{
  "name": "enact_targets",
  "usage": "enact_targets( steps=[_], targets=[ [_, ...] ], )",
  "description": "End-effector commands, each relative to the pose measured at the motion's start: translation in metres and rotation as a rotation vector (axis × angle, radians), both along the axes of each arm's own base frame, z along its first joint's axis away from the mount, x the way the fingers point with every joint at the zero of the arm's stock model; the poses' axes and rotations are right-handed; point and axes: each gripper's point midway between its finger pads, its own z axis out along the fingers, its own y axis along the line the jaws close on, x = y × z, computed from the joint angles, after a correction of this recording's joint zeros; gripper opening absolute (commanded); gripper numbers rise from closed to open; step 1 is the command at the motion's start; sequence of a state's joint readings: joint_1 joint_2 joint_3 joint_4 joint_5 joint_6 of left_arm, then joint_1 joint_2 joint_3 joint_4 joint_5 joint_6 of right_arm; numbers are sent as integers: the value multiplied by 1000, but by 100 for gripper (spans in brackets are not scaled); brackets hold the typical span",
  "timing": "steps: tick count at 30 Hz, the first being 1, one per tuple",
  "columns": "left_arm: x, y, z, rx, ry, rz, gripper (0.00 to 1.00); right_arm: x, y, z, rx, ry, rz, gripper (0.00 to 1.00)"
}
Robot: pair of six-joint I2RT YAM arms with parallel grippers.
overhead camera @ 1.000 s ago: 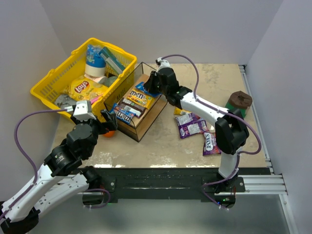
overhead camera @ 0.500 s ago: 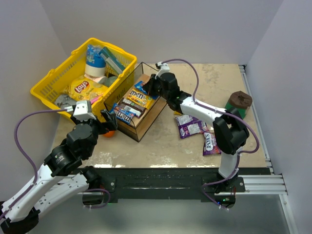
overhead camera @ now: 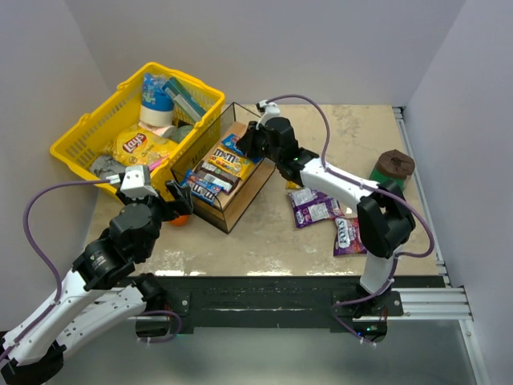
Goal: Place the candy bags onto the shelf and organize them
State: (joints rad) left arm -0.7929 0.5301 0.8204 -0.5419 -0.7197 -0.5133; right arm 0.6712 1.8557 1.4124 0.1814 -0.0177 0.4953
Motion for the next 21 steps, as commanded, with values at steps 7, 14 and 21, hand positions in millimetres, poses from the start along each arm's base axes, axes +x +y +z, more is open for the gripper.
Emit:
enact_targets(
  steps=[7,14,21],
  targets=[
    [2,1,6,-20,-18,19,100,-24,-30,107,83,-100,-46,41],
    [1,2,6,-18,-13,16,100,-45,-90,96,76,5,-243,58],
    [0,0,3,-20,-9,6,99,-56,-205,31,39,178,-494,60]
  ],
)
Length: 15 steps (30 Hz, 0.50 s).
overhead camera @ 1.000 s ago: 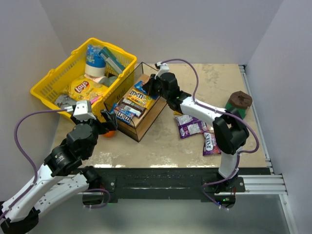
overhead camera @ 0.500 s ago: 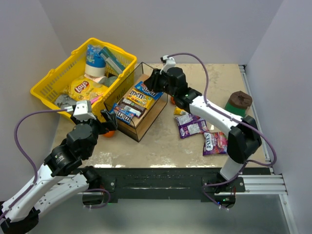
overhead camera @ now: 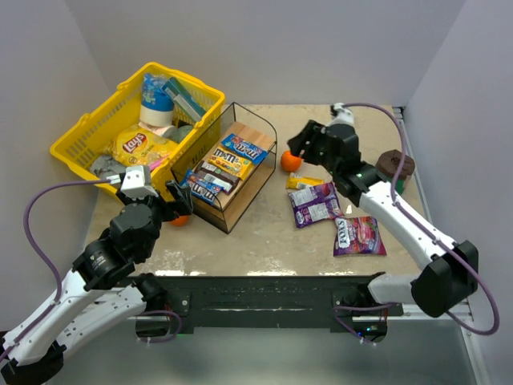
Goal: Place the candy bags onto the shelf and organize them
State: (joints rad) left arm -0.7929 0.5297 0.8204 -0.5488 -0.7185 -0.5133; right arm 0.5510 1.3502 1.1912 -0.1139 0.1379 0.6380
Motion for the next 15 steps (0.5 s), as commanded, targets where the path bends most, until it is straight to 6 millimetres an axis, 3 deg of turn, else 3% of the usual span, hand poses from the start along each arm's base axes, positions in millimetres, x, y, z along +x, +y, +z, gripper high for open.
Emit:
enact_targets(
  steps=[1,5,11,15],
  targets=[
    [1,-1,4,-24,-12,6,99,-6,-76,-64,-49,166,-193,60],
    [2,-6,4,-24,-14,-13,100,-1,-97,-114,-180,273,-226,57],
    [4,-13,1,-10,-3,-39,99,8,-119,-143,-336,315,-292,56],
    [4,-14,0,-17,0,-40,100,6,-120,-184,-408,426,-279,56]
  ],
)
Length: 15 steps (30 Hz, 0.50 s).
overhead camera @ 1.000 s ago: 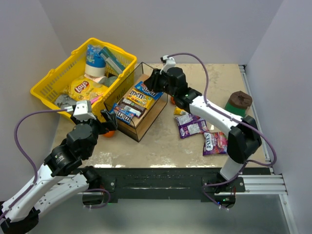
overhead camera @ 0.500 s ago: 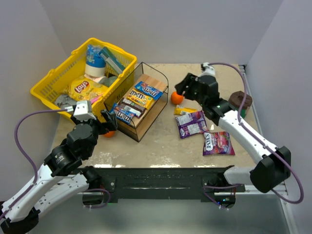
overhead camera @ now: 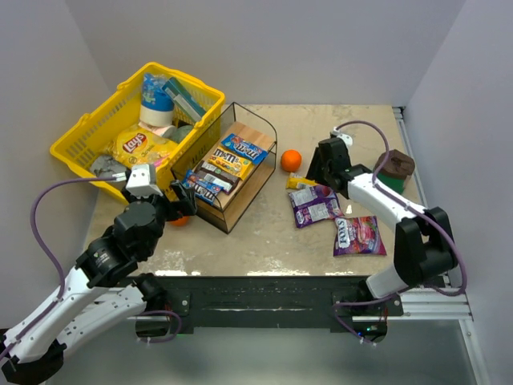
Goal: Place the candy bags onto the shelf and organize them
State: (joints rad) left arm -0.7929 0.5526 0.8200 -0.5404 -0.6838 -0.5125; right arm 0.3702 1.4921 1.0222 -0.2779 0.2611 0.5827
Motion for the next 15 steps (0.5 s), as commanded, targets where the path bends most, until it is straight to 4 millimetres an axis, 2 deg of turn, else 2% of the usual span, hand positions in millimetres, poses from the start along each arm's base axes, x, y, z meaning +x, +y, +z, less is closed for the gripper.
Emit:
enact_targets(
  steps=[1,3,6,8,9,10,11,15],
  targets=[
    [3,-5,2,-19,-15,-7,100,2,-11,-27,-96,71,-11,55],
    [2,-4,3,-19,-17,-4,99,-2,-6,-42,-85,109,5,54],
    [2,-3,3,-17,-17,0,100,-19,-2,-70,-61,170,17,51],
    [2,-2,3,-19,-19,2,99,-29,9,-71,-16,159,17,51],
    [3,-3,3,-19,-19,2,100,-36,12,-77,0,150,18,51],
    [3,-3,4,-20,-20,0,100,-39,17,-73,31,127,5,51],
    [3,-3,4,-21,-21,2,100,-45,27,-75,43,129,21,51],
    [3,-2,3,-15,-18,6,100,-69,43,-89,73,173,34,50]
  ],
)
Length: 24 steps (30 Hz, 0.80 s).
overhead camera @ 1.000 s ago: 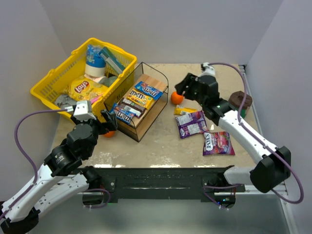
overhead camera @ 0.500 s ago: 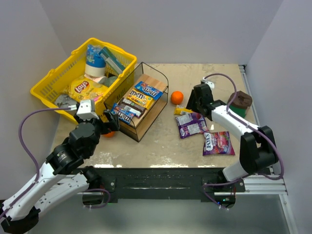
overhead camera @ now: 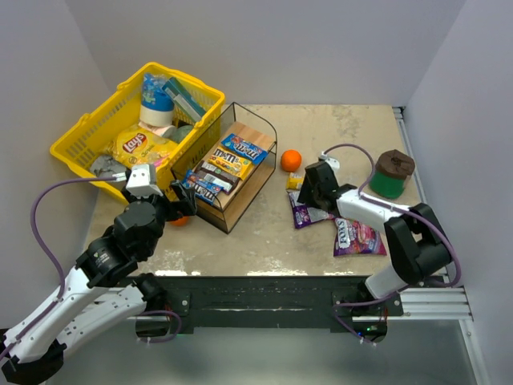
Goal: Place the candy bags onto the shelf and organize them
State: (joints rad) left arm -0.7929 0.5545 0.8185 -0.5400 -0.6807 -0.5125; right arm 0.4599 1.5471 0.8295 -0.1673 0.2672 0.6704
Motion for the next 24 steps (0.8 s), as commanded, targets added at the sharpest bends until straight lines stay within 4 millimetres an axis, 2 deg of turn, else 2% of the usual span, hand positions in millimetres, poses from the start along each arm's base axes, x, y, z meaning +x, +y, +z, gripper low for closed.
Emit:
enact_targets(
  steps=[1,2,5,8,9,15,16,18,19,21,22,24],
  targets=[
    [3,-1,4,-16,-21,10,100,-29,27,-14,88,53,0,50],
    [3,0,3,-15,-19,10,100,-36,35,-12,100,51,20,50],
    [2,0,4,-20,-21,11,100,-47,43,-14,132,60,15,50],
    [2,1,5,-20,-24,14,100,-44,39,-3,131,30,-5,51],
    [2,0,4,-18,-23,12,100,-40,36,7,108,15,-3,51],
    [2,1,5,-18,-26,13,99,0,4,69,-19,-123,-73,53],
    [2,1,6,-20,-27,12,99,10,-10,73,-25,-129,-106,53],
    [2,1,6,-19,-27,15,100,25,-20,83,-23,-145,-112,54],
    [2,1,6,-19,-27,15,99,33,-32,78,-33,-131,-135,54],
    [2,1,6,-20,-27,12,100,46,-38,79,-41,-132,-125,54],
    [2,1,6,-20,-27,13,100,53,-44,67,-53,-100,-131,54],
    [2,1,6,-20,-26,12,99,65,-45,66,-55,-99,-116,55]
  ],
)
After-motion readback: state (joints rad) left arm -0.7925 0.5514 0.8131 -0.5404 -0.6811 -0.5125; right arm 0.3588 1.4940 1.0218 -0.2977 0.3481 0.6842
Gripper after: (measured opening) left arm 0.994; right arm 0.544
